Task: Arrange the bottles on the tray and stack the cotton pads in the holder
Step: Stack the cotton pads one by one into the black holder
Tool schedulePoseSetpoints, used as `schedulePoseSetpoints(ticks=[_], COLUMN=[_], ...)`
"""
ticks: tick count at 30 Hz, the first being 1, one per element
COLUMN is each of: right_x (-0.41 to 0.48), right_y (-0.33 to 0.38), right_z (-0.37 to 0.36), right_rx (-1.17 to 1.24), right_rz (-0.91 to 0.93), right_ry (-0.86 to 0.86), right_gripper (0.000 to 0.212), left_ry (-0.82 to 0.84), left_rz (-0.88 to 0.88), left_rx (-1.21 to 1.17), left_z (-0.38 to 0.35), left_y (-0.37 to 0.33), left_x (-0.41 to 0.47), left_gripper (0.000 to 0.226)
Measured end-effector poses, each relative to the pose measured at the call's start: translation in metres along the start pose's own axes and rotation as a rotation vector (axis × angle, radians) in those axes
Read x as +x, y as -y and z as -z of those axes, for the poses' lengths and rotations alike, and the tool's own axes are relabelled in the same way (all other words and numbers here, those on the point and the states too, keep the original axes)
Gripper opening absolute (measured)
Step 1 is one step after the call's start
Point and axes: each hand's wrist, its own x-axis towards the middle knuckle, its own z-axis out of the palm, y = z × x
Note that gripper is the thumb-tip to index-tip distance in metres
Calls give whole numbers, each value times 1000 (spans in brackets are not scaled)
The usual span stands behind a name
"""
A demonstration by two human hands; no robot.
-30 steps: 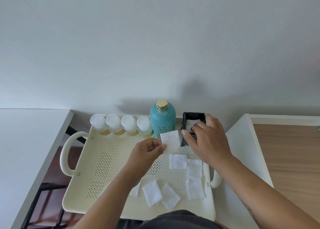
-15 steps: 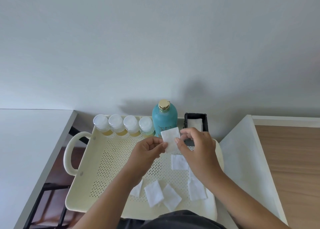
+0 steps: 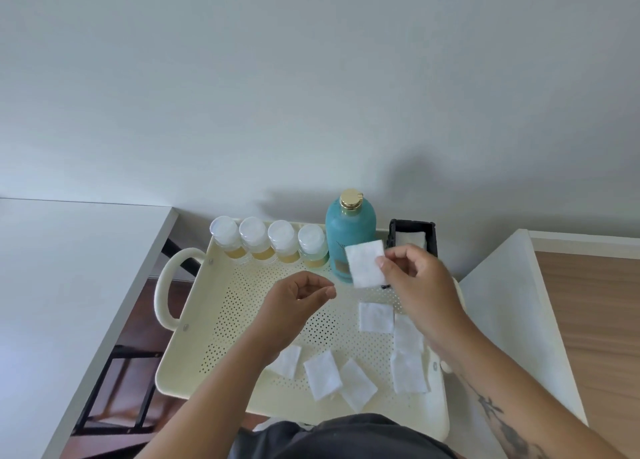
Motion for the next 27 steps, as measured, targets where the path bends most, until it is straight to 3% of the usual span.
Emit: schedulePoseSetpoints(ticks=[5, 9, 15, 19, 27], right_x=[22, 34, 43, 47, 52], right_y=[1, -6, -16, -18, -19], right_z=[23, 28, 21, 19, 27], right_rx=[-75, -96, -183, -291, -403], right_rz=[29, 28, 35, 0, -22], right_ry=[-130, -204, -275, -285, -342], right_gripper=[5, 5, 10, 12, 13], left_ry=[-150, -62, 29, 58, 62], left_rz=[96, 100, 69, 50, 31], left_rx=[296, 598, 844, 929, 1006], left_z=[28, 44, 45, 43, 41], left_y=[35, 53, 66, 74, 82], left_x=[2, -5, -14, -15, -14], left_gripper=[5, 4, 17, 24, 17])
